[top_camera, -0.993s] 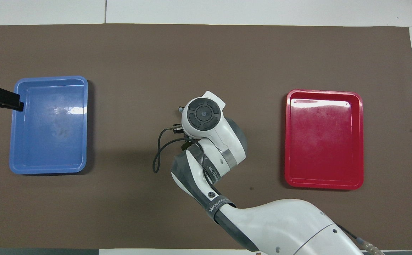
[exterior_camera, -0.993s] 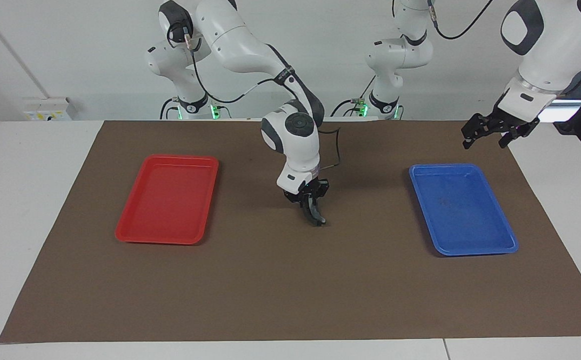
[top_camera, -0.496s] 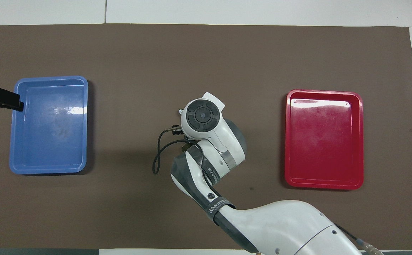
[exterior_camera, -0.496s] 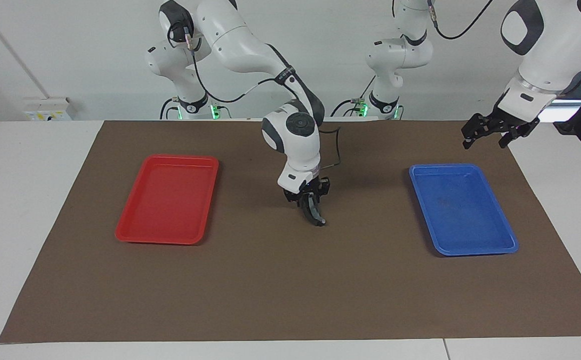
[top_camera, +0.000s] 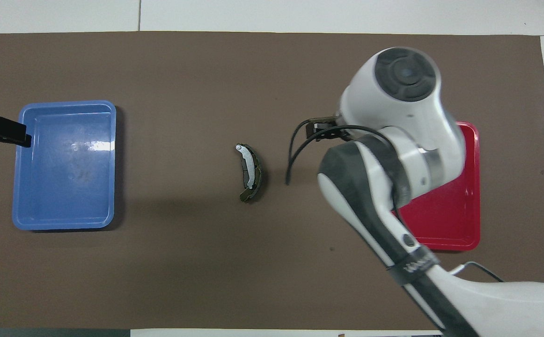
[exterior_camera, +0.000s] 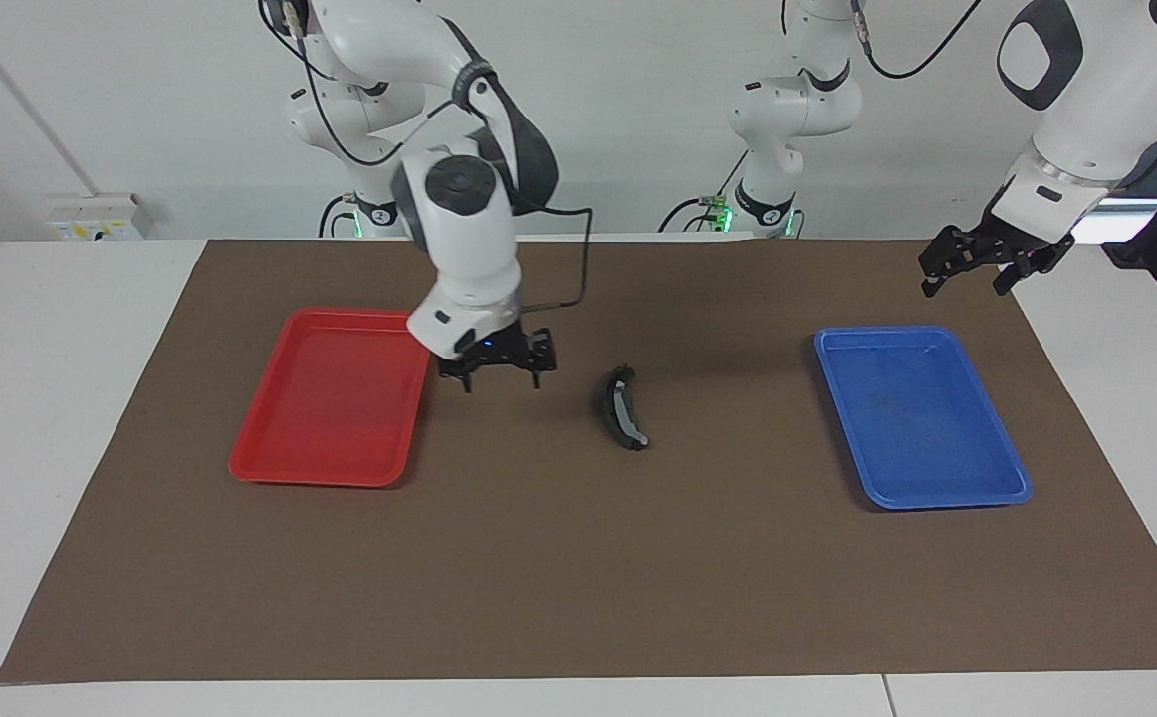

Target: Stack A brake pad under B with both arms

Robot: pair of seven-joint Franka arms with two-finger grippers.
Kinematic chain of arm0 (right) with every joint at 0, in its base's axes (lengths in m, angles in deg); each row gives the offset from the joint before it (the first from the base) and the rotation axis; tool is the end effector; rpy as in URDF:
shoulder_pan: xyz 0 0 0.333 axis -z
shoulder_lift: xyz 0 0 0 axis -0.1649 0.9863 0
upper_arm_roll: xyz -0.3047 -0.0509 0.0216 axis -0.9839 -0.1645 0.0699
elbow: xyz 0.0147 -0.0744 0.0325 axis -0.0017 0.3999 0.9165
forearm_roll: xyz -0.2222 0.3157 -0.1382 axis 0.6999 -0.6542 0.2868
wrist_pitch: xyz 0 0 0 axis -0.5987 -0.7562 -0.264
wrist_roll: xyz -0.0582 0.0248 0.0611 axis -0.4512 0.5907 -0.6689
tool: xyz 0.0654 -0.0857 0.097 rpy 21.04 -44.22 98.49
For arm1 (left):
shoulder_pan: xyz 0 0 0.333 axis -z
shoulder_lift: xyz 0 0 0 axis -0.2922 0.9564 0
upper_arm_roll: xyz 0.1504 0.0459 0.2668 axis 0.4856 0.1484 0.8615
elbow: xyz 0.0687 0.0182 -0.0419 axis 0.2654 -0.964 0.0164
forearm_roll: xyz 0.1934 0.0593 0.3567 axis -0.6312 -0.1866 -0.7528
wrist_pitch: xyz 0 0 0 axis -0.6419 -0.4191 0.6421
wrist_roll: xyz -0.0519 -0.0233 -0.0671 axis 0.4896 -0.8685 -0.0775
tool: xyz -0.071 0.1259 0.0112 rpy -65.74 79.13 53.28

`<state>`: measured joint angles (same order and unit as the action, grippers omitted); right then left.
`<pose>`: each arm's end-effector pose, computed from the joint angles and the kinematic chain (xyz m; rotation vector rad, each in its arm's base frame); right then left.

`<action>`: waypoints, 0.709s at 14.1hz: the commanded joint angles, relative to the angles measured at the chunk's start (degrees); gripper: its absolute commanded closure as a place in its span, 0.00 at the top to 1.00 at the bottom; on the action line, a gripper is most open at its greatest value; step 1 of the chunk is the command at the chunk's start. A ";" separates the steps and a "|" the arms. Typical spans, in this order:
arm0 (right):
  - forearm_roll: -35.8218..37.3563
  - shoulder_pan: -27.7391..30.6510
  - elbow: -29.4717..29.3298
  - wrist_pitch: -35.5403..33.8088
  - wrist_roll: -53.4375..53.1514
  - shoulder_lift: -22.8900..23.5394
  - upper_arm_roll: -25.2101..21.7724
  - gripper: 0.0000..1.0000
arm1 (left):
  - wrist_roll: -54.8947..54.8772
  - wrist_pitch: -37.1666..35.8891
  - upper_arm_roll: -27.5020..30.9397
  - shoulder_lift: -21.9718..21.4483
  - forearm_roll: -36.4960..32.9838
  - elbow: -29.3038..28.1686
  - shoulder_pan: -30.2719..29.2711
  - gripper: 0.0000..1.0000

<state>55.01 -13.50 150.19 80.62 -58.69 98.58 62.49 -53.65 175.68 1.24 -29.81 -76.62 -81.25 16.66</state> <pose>0.6086 0.2137 0.4354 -3.1221 -0.0161 -0.0005 0.5746 -0.0010 0.5581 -3.1272 0.1073 0.0509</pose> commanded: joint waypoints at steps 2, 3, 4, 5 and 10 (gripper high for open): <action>0.32 12.95 2.02 -10.52 12.77 -8.01 1.01 1.00 | 0.29 -0.86 -0.45 -0.27 0.49 -0.03 -0.64 1.00; 0.32 15.06 2.02 -13.60 14.72 -9.59 1.00 1.00 | 0.29 -0.86 -0.45 -0.27 0.49 -0.03 -0.64 1.00; 0.49 16.65 2.02 -15.81 16.04 -11.35 0.92 1.00 | 0.29 -0.86 -0.45 -0.27 0.41 -0.03 -0.64 1.00; 1.02 17.97 2.02 -16.96 17.71 -12.58 0.92 1.00 | 0.29 -0.86 -0.45 -0.27 0.49 -0.03 -0.64 1.00; 1.81 22.72 2.02 -21.35 22.91 -16.37 0.92 1.00 | 0.29 -0.86 -0.45 -0.27 0.49 -0.03 -0.64 1.00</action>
<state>56.14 7.62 150.55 60.50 -37.09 84.39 62.44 -53.65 175.68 1.24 -29.81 -76.62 -81.25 16.66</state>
